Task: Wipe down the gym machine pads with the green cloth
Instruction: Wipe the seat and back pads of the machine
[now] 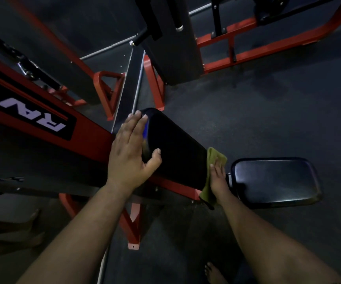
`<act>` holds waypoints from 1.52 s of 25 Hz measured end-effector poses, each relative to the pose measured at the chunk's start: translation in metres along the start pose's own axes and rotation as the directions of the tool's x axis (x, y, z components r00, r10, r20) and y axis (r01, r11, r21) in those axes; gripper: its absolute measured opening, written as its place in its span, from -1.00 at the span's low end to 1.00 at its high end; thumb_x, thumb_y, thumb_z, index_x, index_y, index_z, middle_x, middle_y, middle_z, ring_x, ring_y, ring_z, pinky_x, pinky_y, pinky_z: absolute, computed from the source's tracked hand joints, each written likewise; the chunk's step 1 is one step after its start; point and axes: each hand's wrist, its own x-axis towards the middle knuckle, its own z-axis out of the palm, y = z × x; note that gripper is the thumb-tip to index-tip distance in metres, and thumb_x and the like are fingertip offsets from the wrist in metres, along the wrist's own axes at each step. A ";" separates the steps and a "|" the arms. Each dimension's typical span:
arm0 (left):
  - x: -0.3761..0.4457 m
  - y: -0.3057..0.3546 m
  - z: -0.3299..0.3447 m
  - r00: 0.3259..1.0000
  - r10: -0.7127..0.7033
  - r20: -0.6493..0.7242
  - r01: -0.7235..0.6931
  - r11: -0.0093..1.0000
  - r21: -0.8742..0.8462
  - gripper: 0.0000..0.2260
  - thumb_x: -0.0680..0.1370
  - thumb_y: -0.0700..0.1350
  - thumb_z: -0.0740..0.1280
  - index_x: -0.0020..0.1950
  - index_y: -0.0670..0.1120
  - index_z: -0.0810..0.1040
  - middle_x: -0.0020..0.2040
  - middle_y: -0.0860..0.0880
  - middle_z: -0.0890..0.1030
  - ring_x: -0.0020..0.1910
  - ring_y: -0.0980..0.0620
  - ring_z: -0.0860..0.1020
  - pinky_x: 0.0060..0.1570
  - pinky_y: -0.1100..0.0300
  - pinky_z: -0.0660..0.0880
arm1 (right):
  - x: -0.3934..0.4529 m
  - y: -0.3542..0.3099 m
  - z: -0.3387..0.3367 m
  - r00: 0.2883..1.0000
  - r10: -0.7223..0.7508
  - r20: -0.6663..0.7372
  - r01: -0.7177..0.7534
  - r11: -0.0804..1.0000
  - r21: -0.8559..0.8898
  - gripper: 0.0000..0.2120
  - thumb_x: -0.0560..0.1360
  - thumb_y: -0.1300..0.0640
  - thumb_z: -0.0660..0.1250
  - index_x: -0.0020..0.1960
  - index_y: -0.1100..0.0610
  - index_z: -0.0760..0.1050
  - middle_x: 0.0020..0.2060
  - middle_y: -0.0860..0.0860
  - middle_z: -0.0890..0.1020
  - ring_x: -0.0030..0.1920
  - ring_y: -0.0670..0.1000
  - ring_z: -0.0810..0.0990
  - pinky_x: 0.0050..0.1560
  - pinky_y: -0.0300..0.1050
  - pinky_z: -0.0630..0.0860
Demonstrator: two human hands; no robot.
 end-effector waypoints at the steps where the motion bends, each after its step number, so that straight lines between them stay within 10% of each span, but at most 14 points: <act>1: 0.000 -0.001 -0.001 1.000 0.006 0.001 -0.006 1.000 -0.004 -0.30 0.53 0.12 0.30 0.60 -0.13 0.24 0.62 -0.07 0.23 0.62 0.02 0.10 0.55 0.16 0.07 | -0.003 -0.001 0.004 1.000 0.013 -0.025 -0.013 1.000 -0.002 -0.42 0.67 -0.27 -0.03 0.63 -0.18 -0.06 0.65 0.00 -0.06 0.61 0.19 0.03 0.58 0.24 0.00; 6: 0.002 -0.001 -0.010 0.996 -0.013 0.092 0.020 0.996 -0.082 -0.34 0.59 0.19 0.16 0.64 -0.04 0.16 0.64 -0.01 0.16 0.63 0.07 0.05 0.55 -0.04 0.12 | -0.100 -0.037 0.039 0.950 -0.282 -0.135 0.293 0.953 0.074 -0.55 0.65 -0.26 -0.02 0.49 -0.50 -0.07 0.62 -0.19 -0.02 0.62 0.01 -0.05 0.54 0.16 0.00; 10: -0.007 -0.011 -0.025 0.973 -0.073 0.220 0.160 0.898 -0.410 -0.35 0.61 0.18 0.06 0.66 -0.04 0.06 0.66 0.05 0.10 0.63 0.12 0.04 0.60 -0.13 0.06 | -0.169 -0.090 0.062 0.731 -0.681 -0.031 0.657 0.716 -0.233 -0.44 0.59 -0.35 -0.18 0.52 -0.44 -0.34 0.62 -0.16 -0.23 0.62 0.05 -0.10 0.48 0.14 -0.03; 18: -0.018 -0.004 -0.029 0.920 -0.269 0.286 0.388 0.505 -0.771 -0.22 0.50 0.26 0.13 0.66 0.08 -0.06 0.62 0.15 0.11 0.57 0.28 0.12 0.52 0.24 0.12 | -0.161 -0.172 0.052 0.585 -0.808 0.070 0.780 0.538 -0.320 -0.45 0.60 -0.32 0.03 0.56 -0.40 -0.01 0.63 -0.10 -0.11 0.59 0.10 0.00 0.41 0.27 0.19; 21: -0.016 -0.002 -0.022 0.920 -0.282 0.273 0.390 0.587 -0.709 -0.25 0.55 0.25 0.12 0.64 0.16 -0.18 0.65 0.16 -0.03 0.61 0.25 -0.04 0.61 -0.01 -0.04 | -0.118 -0.211 0.048 0.654 -0.753 0.072 0.748 0.629 -0.211 -0.49 0.58 -0.29 0.13 0.53 -0.31 0.24 0.62 -0.05 0.09 0.56 0.13 0.12 0.43 0.16 0.18; 25: -0.014 0.012 -0.010 0.958 -0.239 0.161 0.266 0.949 -0.171 -0.35 0.61 0.25 0.10 0.66 0.10 0.04 0.67 0.08 -0.01 0.62 0.18 -0.08 0.60 0.00 -0.17 | -0.034 -0.181 0.027 0.807 -0.585 0.077 0.589 0.790 -0.169 -0.44 0.63 -0.25 0.03 0.54 -0.04 0.33 0.50 0.09 0.37 0.50 0.13 0.32 0.53 0.06 0.18; 32: -0.014 0.014 0.000 0.962 -0.265 0.064 0.269 0.961 -0.070 -0.38 0.60 0.20 0.17 0.64 0.08 0.15 0.66 0.04 0.09 0.62 0.12 0.03 0.59 0.06 -0.12 | 0.006 -0.023 -0.004 0.992 -0.089 0.085 0.108 0.962 -0.250 -0.34 0.62 -0.36 -0.11 0.64 -0.14 -0.11 0.65 0.02 -0.09 0.61 0.20 0.02 0.57 0.26 -0.01; 38: -0.017 0.025 -0.001 0.948 -0.315 0.048 0.316 0.948 -0.022 -0.38 0.62 0.20 0.17 0.65 0.09 0.09 0.67 -0.03 0.05 0.63 -0.01 0.04 0.59 0.01 -0.11 | -0.052 -0.013 0.008 0.996 0.092 0.003 -0.092 0.996 -0.019 -0.42 0.64 -0.26 0.10 0.61 -0.13 0.13 0.58 0.08 0.08 0.48 0.29 0.28 0.45 0.28 0.32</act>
